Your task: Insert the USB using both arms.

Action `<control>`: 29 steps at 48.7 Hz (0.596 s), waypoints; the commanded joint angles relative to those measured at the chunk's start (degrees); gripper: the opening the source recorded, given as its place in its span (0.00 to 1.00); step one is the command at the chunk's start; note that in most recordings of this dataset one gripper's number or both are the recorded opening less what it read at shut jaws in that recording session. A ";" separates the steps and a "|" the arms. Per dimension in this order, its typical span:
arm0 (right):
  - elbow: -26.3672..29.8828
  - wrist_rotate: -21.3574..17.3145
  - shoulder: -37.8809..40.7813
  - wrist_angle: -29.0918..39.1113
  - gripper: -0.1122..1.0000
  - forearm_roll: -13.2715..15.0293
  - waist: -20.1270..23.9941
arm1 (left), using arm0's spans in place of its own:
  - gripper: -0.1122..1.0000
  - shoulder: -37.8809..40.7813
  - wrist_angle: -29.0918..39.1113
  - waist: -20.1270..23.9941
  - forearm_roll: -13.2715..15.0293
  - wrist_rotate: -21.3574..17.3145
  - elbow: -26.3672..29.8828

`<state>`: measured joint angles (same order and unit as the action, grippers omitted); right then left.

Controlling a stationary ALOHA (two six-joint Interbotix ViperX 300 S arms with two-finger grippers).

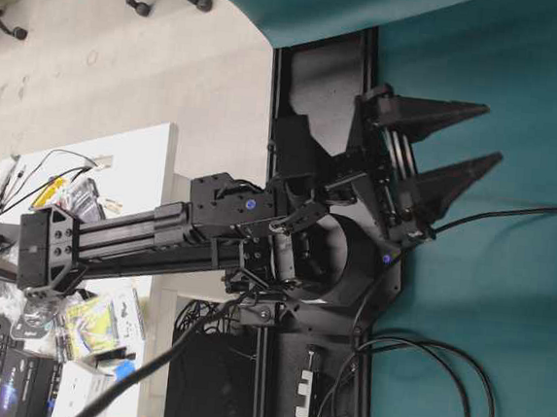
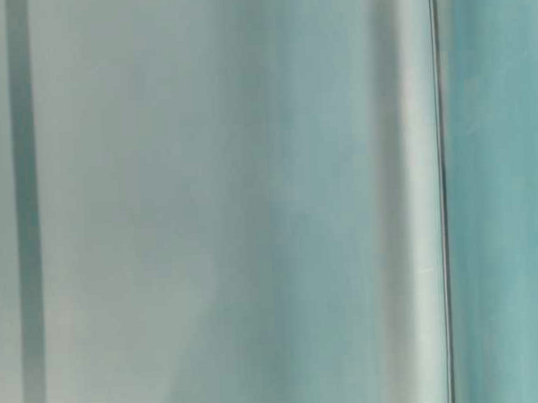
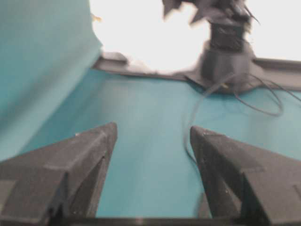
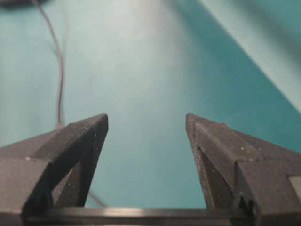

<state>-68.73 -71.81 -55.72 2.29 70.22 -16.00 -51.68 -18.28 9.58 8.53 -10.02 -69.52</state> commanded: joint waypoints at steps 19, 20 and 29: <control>-2.37 6.94 0.26 -3.43 0.77 -0.79 -0.26 | 0.79 -0.35 -3.60 -8.96 0.00 -0.79 -4.75; -2.37 7.73 0.18 -3.52 0.76 -0.79 -0.26 | 0.79 -0.44 -3.78 -9.58 0.00 -0.79 -4.92; -3.25 14.41 0.00 -5.45 0.77 -0.70 -0.18 | 0.79 -1.76 -4.22 -12.30 0.00 -0.70 -6.24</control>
<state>-72.33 -58.62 -55.81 -2.46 69.70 -16.08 -53.09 -21.88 -2.11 8.53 -10.02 -75.94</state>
